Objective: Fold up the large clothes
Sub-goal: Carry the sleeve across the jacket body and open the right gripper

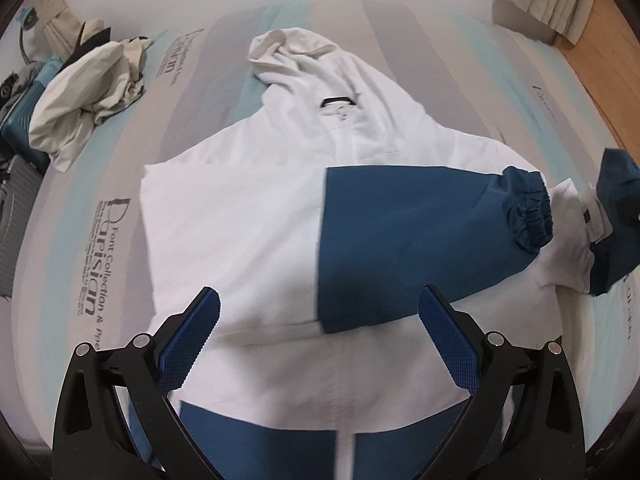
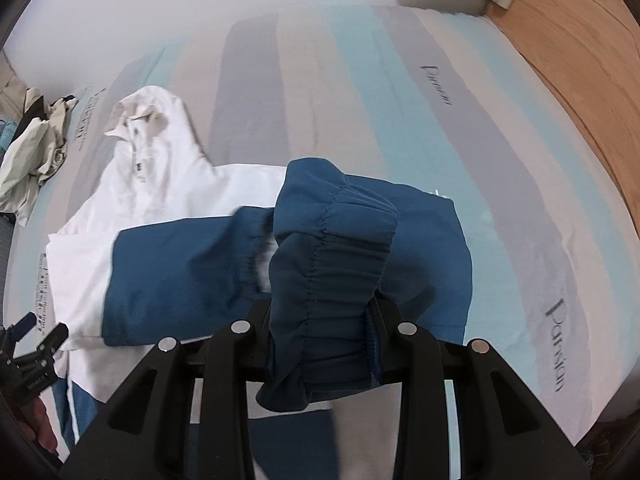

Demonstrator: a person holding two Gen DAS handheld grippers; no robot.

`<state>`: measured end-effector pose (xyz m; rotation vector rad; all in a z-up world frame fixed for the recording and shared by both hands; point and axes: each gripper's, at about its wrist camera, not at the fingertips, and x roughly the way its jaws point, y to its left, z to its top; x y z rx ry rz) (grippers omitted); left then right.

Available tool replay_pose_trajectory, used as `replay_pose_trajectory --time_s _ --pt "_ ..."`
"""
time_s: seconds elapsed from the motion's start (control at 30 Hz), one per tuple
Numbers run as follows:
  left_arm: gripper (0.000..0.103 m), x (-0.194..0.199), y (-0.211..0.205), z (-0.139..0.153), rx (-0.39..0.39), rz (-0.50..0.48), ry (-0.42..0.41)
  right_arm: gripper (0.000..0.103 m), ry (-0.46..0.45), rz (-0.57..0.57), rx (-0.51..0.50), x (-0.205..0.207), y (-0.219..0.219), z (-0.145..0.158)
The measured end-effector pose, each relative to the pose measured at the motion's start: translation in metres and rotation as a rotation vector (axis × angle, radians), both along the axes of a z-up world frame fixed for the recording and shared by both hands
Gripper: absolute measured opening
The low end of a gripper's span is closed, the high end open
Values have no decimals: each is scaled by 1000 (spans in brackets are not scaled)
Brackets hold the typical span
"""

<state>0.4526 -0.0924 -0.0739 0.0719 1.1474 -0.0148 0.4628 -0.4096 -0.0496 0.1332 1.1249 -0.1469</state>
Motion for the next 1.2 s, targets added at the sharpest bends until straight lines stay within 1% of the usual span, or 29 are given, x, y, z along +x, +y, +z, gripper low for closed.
replay_pose_trajectory --time_s 0.13,0.23,0.33,0.57,0.67,0.73,0.83,1.03,1.2 --pt "97 -3 28 2 1 10 -1 31 1 23 5 7 36 3" --pt "97 -2 51 1 -3 22 12 31 1 36 5 13 61 5" --pt "97 -3 76 2 -3 29 17 31 -1 65 16 18 98 6" --pt "97 -2 147 6 7 45 21 31 4 133 42 32 189 0" --pt "97 0 179 4 13 51 22 31 9 152 47 39 222 -3" --pt "97 1 198 3 18 64 24 31 19 162 52 43 242 -7" --pt "97 1 233 -1 5 101 31 31 27 194 48 49 275 -11" --pt "97 -2 273 -9 -17 126 41 31 47 244 35 54 331 -19" --pt "97 -2 291 -16 -16 124 45 31 67 278 24 59 369 -27"
